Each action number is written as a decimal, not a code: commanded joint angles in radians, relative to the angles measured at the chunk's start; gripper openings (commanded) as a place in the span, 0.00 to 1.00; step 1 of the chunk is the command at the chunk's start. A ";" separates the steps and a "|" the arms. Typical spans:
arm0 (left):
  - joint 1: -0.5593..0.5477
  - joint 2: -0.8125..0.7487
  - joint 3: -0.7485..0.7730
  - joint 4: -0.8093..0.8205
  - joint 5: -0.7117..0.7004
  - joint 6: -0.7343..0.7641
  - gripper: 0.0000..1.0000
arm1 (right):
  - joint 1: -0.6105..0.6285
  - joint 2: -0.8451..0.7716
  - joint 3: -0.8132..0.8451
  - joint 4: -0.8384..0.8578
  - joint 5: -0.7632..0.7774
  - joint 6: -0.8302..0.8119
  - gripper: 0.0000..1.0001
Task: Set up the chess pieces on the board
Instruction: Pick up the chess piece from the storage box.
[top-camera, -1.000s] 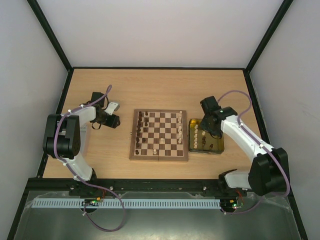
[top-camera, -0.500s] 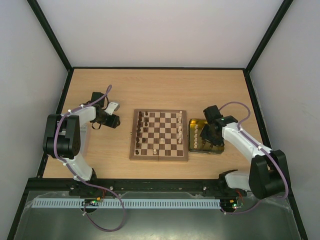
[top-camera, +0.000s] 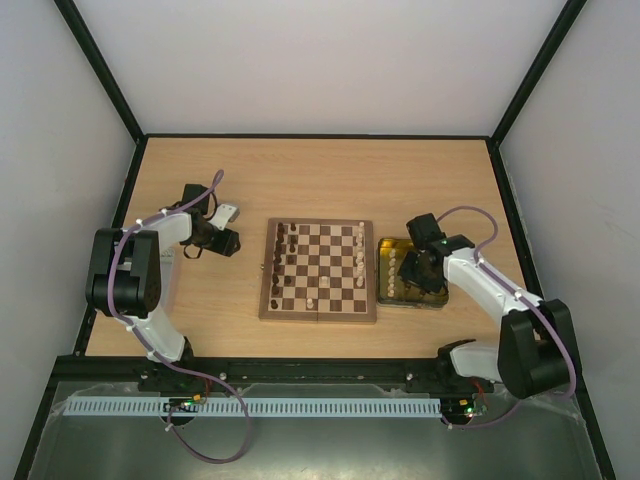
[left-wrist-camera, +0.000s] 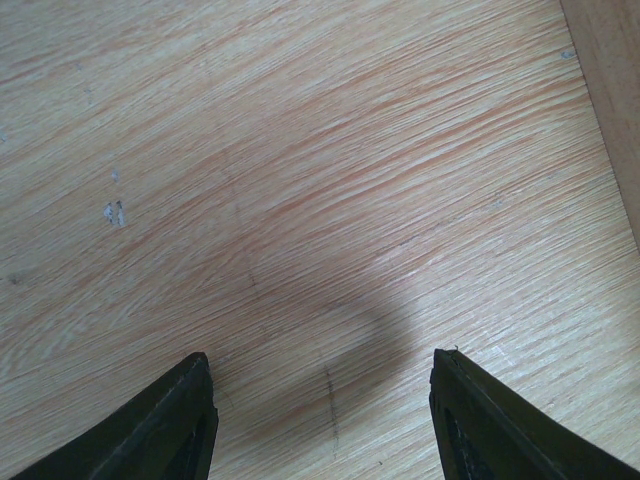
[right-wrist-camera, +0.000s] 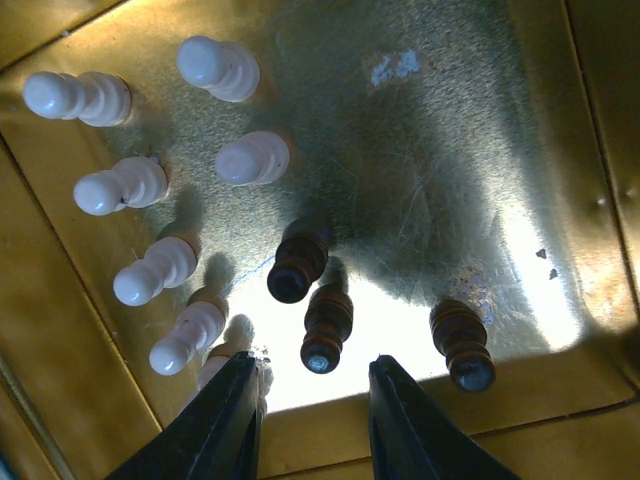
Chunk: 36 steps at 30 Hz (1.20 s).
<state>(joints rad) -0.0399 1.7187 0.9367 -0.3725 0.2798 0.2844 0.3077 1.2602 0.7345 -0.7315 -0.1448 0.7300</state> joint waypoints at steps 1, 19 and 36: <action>0.008 0.021 -0.010 -0.052 -0.022 0.002 0.60 | -0.002 0.030 -0.023 0.038 0.002 -0.020 0.29; 0.005 0.028 -0.003 -0.054 -0.022 0.002 0.60 | -0.004 0.085 -0.028 0.074 0.019 -0.029 0.20; 0.000 0.024 -0.004 -0.054 -0.027 0.001 0.60 | -0.005 0.091 -0.031 0.075 0.046 -0.020 0.17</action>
<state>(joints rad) -0.0402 1.7191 0.9367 -0.3729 0.2775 0.2844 0.3073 1.3441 0.7162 -0.6651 -0.1310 0.7101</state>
